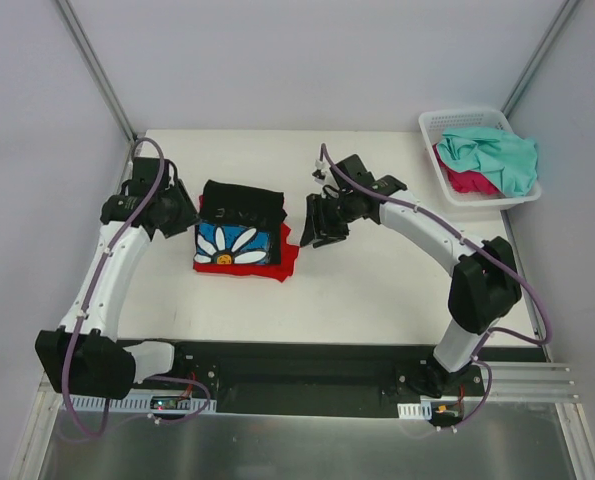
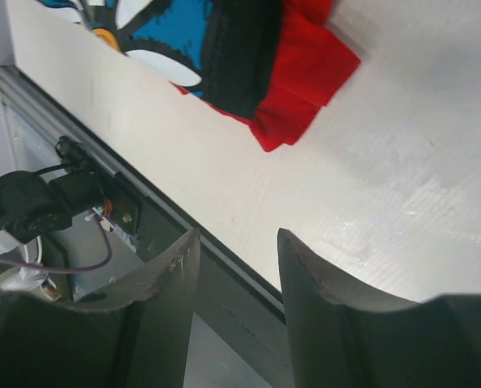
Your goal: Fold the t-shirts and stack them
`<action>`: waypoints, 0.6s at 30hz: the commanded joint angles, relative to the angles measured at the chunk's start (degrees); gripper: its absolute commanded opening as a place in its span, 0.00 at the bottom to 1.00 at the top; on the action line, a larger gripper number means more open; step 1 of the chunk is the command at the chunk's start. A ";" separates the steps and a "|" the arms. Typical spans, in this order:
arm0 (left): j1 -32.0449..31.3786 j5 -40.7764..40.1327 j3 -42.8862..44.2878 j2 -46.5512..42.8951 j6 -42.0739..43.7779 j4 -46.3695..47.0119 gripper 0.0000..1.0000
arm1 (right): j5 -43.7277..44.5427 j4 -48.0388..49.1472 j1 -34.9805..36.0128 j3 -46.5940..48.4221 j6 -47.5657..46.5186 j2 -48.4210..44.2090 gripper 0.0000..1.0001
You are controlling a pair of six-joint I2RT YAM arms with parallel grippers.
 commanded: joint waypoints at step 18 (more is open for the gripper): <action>-16.03 -19.17 23.34 33.71 6.97 -8.76 0.38 | 12.52 -8.19 3.26 -3.04 2.53 -7.33 0.47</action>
